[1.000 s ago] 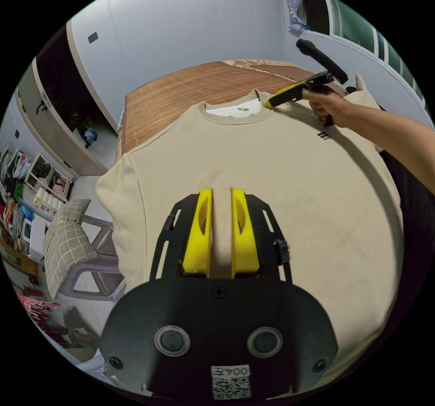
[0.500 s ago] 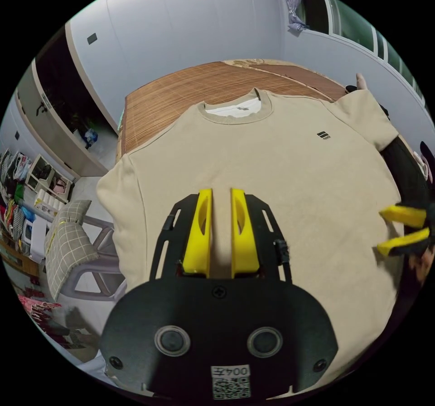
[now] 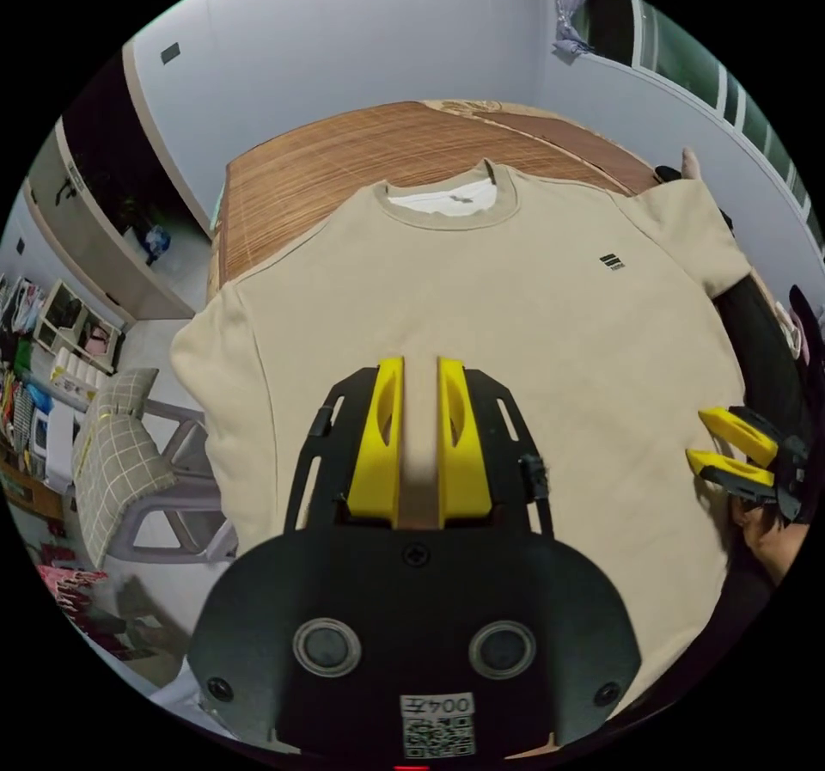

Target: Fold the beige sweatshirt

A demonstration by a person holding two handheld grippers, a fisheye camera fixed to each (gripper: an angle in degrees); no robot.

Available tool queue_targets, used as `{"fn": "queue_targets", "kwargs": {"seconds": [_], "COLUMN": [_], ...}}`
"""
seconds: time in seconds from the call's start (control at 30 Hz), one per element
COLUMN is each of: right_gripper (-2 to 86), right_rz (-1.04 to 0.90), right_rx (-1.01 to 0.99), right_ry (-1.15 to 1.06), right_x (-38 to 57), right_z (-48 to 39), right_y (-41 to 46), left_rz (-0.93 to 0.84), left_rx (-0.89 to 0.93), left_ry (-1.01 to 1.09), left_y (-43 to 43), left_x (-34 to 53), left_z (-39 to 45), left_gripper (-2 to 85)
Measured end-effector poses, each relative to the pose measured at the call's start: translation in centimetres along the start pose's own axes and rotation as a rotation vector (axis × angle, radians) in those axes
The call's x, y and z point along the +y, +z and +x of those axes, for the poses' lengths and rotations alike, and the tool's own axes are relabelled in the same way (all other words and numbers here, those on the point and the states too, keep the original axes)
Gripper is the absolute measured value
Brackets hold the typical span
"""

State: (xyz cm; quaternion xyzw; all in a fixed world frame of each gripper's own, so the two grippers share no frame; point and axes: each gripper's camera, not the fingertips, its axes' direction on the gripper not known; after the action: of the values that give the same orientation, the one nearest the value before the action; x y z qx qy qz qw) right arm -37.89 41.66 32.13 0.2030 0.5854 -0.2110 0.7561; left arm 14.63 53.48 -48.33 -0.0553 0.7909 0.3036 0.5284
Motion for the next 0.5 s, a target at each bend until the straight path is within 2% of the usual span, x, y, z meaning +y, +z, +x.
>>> {"fn": "queue_targets", "kwargs": {"seconds": [0.13, 0.23, 0.3, 0.43, 0.5], "right_gripper": [12.3, 12.3, 12.3, 12.3, 12.3], "right_rz": [0.002, 0.003, 0.003, 0.004, 0.004], "right_rx": [0.009, 0.007, 0.005, 0.006, 0.005], "right_ry": [-0.011, -0.009, -0.008, -0.009, -0.009], "right_x": [0.3, 0.6, 0.8, 1.2, 1.4], "right_z": [0.2, 0.7, 1.2, 2.0, 2.6], "right_y": [-0.3, -0.6, -0.9, -1.3, -1.5], "left_rz": [-0.020, -0.105, -0.107, -0.026, 0.047], "left_rx": [0.015, 0.130, 0.278, 0.233, 0.202], "left_ry": [-0.020, -0.124, -0.139, -0.096, -0.114], "left_y": [-0.3, -1.1, -2.6, -7.2, -10.4], "left_x": [-0.4, -0.7, 0.2, 5.1, 10.3], "left_z": [-0.5, -2.5, -3.1, -0.9, 0.5], "left_gripper": [4.5, 2.7, 2.6, 4.6, 8.1]}}
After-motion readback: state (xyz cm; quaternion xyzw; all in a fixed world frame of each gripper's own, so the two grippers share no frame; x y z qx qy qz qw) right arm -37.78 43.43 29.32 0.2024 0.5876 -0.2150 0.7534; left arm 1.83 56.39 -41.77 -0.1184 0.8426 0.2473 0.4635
